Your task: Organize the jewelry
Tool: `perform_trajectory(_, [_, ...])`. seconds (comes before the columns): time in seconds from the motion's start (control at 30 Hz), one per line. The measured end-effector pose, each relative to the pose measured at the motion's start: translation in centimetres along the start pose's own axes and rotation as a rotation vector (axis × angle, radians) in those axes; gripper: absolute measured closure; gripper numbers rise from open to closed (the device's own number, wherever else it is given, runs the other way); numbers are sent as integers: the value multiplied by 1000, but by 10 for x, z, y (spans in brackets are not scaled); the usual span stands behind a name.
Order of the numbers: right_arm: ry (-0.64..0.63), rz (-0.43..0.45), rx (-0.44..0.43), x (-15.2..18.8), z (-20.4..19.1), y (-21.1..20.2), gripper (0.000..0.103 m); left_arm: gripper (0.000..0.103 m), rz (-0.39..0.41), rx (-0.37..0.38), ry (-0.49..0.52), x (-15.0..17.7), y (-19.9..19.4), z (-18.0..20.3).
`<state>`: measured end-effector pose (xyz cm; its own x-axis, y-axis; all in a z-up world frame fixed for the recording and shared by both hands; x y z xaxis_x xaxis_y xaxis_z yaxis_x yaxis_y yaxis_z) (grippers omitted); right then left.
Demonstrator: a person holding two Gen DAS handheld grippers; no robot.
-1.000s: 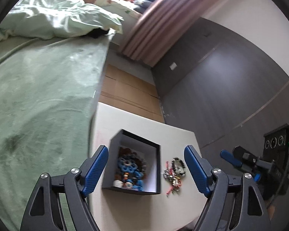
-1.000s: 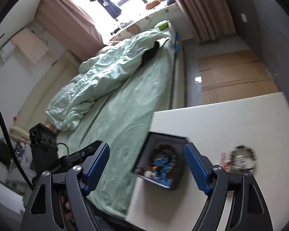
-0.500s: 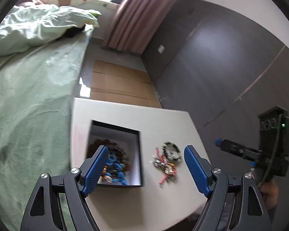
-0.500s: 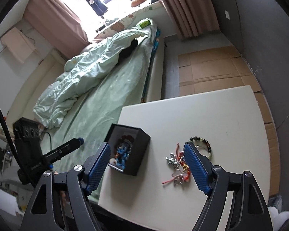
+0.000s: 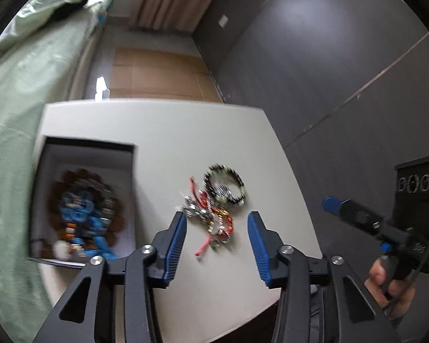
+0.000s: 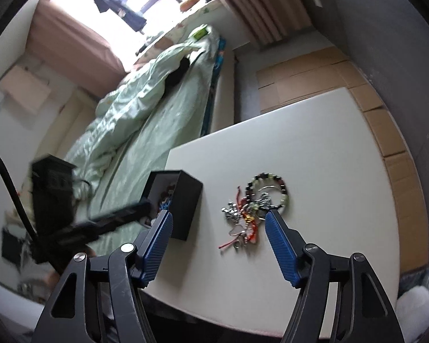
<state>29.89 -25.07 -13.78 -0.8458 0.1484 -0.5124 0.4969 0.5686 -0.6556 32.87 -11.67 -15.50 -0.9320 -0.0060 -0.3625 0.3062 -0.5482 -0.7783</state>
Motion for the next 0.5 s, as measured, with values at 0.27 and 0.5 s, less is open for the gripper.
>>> perform_trajectory(0.27, [125,68,15,15,39,-20,39,68,-75,-16,29,11,43,11])
perform_trajectory(0.5, [214,70,15,19,64,-17,39,68,-118,-64,17,19,67,2])
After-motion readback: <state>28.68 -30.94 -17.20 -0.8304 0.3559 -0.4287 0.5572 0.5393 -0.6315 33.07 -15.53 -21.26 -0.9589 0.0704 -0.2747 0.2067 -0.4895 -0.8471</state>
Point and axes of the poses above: each gripper's, at about its wrist camera, not at the fingertips, and y roughly the way its jaws point, z to its right, x to its underside, the point moved 7 cm from there along y, roughly the way its jaws point, and after that the axes turned 5 degrees about -y, right-handed, at the moved point
